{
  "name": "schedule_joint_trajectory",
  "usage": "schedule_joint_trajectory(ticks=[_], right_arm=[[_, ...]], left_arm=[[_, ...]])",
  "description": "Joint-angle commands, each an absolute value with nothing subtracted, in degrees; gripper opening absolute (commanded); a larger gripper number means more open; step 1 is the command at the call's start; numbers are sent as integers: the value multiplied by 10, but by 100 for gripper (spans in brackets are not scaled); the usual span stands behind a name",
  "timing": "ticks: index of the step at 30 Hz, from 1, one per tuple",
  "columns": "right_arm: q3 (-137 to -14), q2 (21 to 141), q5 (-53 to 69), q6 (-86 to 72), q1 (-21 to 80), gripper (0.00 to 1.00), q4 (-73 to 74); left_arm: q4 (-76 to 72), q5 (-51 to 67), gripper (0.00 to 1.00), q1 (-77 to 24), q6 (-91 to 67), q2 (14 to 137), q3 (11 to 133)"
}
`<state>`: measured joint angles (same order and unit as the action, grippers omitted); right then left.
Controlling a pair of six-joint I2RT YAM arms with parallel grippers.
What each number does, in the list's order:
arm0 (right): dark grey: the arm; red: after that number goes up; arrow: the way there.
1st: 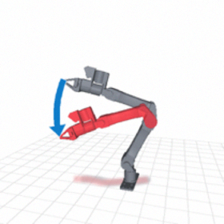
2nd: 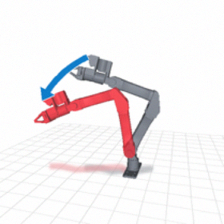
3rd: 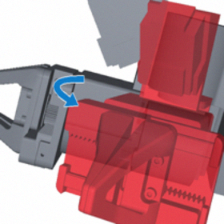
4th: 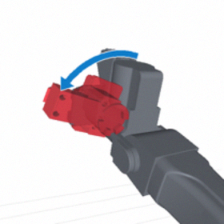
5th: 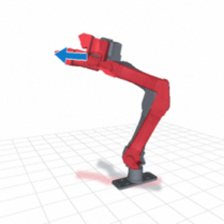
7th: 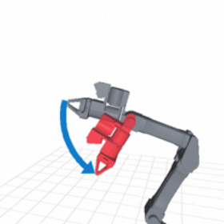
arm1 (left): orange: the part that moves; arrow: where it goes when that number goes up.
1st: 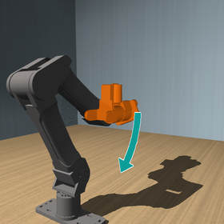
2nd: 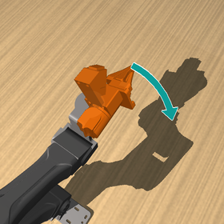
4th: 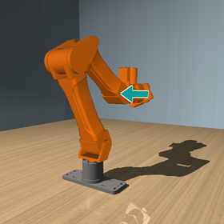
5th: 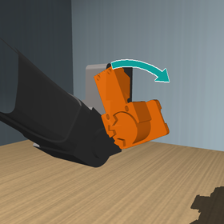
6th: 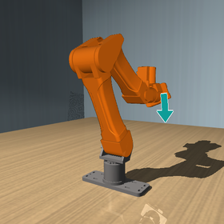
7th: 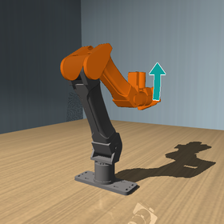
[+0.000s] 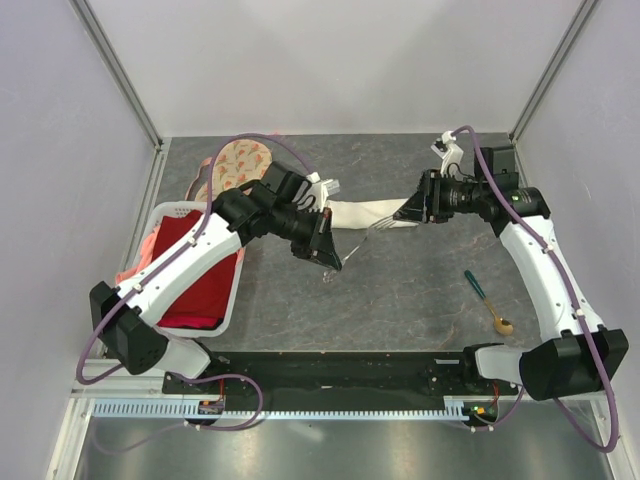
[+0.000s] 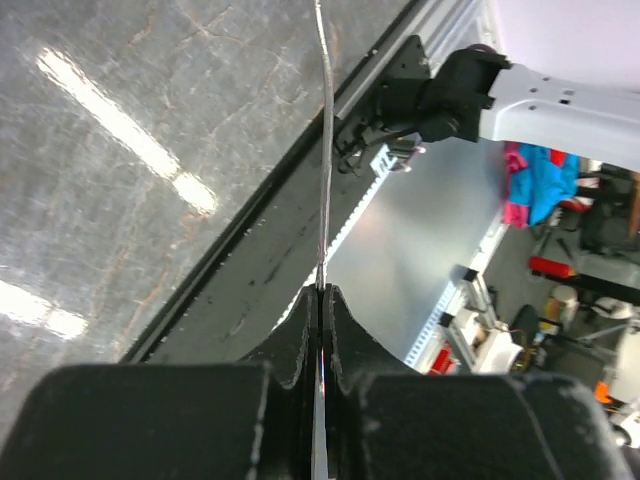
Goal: Fold the napkin into a case and place the utensils inside
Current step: Pass from the left arm to the right
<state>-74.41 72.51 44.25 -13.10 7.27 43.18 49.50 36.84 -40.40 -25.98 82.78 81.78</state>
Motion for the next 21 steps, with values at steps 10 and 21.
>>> schedule_joint_trajectory(ticks=[10,21], right_arm=[[-686,738,599,-87,72,45,341],[-644,725,628,-114,77,27,308]], left_arm=[[462,487,2,-384,-308,784,779],[454,516,2,-372,-297,793,775]])
